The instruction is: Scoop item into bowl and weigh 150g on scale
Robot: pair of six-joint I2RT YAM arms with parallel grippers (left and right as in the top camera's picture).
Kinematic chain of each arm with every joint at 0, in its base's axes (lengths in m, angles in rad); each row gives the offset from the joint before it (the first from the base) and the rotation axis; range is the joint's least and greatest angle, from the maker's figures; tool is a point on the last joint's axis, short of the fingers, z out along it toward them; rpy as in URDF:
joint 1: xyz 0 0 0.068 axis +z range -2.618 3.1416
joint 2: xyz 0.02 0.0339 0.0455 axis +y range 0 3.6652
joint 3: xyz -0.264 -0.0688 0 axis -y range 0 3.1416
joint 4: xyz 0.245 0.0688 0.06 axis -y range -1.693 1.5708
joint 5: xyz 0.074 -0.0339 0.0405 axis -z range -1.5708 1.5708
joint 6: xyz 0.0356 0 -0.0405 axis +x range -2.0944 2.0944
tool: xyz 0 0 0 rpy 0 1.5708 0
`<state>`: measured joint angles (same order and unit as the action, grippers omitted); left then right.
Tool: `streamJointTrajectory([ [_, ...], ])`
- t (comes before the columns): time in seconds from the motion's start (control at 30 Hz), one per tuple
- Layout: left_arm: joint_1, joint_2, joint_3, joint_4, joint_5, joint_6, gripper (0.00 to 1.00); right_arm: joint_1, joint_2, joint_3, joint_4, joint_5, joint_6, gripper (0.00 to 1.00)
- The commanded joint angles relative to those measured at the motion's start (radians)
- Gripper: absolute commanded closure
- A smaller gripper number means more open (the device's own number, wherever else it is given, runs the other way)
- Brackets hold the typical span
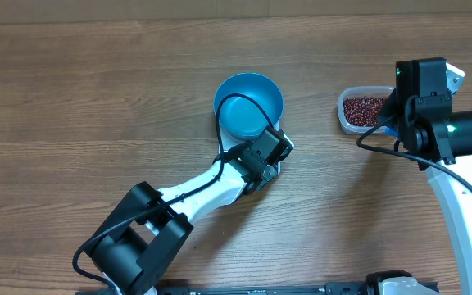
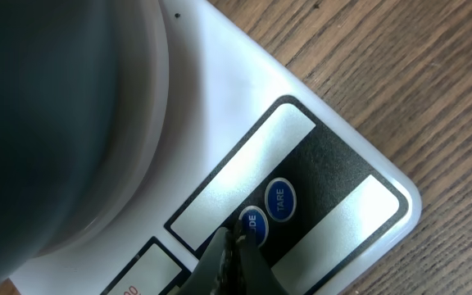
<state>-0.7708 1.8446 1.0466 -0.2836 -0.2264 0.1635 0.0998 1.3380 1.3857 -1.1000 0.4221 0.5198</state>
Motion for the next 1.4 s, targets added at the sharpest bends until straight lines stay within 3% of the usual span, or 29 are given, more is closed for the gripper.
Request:
streamJointTrajectory([
  [0.0, 0.003, 0.014, -0.010, 0.002, -0.021, -0.008, 0.96, -0.004, -0.014, 0.027, 0.002, 0.002, 0.004, 0.96],
  [0.3, 0.039, 0.021, -0.011, 0.008, -0.012, -0.055, 0.96, -0.004, -0.014, 0.027, 0.002, 0.002, 0.004, 0.96],
  [1.37, 0.018, 0.021, -0.011, -0.021, 0.093, 0.117, 0.96, -0.004, -0.014, 0.027, 0.009, 0.002, 0.004, 0.96],
])
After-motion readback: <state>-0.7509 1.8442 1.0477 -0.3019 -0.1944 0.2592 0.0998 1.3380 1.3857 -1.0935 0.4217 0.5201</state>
